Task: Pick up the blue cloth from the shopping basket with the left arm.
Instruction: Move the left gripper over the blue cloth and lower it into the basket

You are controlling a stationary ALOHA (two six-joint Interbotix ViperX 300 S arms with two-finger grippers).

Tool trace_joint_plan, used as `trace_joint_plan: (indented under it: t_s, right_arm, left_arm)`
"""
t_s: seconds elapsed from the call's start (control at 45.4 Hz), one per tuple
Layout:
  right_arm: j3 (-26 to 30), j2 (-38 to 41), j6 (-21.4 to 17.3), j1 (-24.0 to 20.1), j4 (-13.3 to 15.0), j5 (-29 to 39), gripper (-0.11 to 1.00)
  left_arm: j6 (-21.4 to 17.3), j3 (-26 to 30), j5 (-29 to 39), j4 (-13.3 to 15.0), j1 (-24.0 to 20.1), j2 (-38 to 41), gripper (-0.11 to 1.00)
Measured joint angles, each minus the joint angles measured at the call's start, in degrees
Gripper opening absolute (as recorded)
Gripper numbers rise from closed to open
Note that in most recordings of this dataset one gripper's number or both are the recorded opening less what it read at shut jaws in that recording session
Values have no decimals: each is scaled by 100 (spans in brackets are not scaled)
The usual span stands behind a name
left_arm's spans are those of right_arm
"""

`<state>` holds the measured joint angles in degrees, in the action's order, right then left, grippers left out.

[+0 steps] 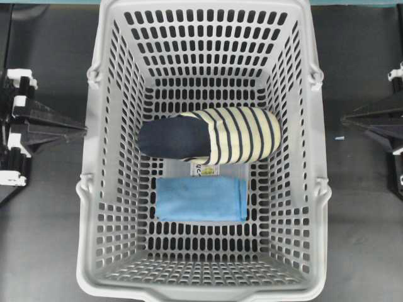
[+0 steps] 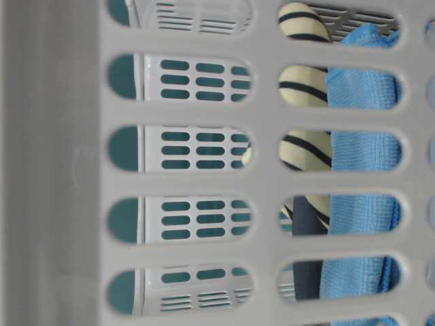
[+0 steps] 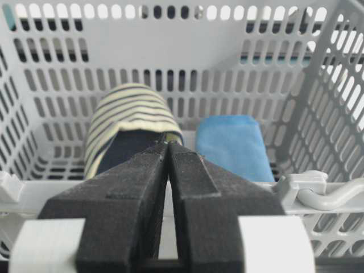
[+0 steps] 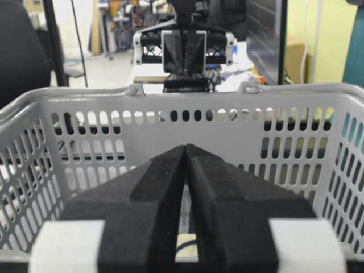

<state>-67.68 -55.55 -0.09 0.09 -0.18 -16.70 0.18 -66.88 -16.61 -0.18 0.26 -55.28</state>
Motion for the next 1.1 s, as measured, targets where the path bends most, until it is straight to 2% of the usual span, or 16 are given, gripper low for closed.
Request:
trace_joint_plan:
  t_s: [0.066, 0.176, 0.33, 0.484, 0.682, 0.726, 0.814, 0.968, 1.056, 1.1]
  right_arm:
    - [0, 9, 0, 0, -9, 9, 2]
    - [-9, 18, 0, 0, 0, 35, -1]
    - [18, 26, -18, 0, -9, 79, -1]
    - [123, 35, -220, -9, -26, 176, -1]
    - [141, 35, -255, 0, -26, 457, 0]
    - [141, 35, -237, 9, -26, 475, 3]
    - [141, 35, -229, 18, -26, 483, 19]
    - [141, 35, -272, 44, -26, 492, 65]
    - [141, 35, -272, 62, -26, 492, 81]
    - [141, 26, -272, 62, -26, 492, 82]
  left_arm:
    - [53, 62, 105, -53, -9, 35, 1]
    - [211, 598, 677, -185, 0, 264, 0]
    - [211, 1608, 2039, -211, 79, 809, 0]
    - [176, 2637, 3437, -211, 176, 1556, 0]
    - [149, 3762, 4667, -211, 211, 2496, 0]
    - [132, 3964, 4852, -211, 211, 2698, 0]
    - [132, 4289, 5168, -220, 220, 3094, 0]
    - [132, 4878, 5836, -220, 237, 3779, 2]
    - [123, 5150, 6091, -211, 272, 4078, 18]
    - [123, 5282, 6179, -211, 290, 4228, 31]
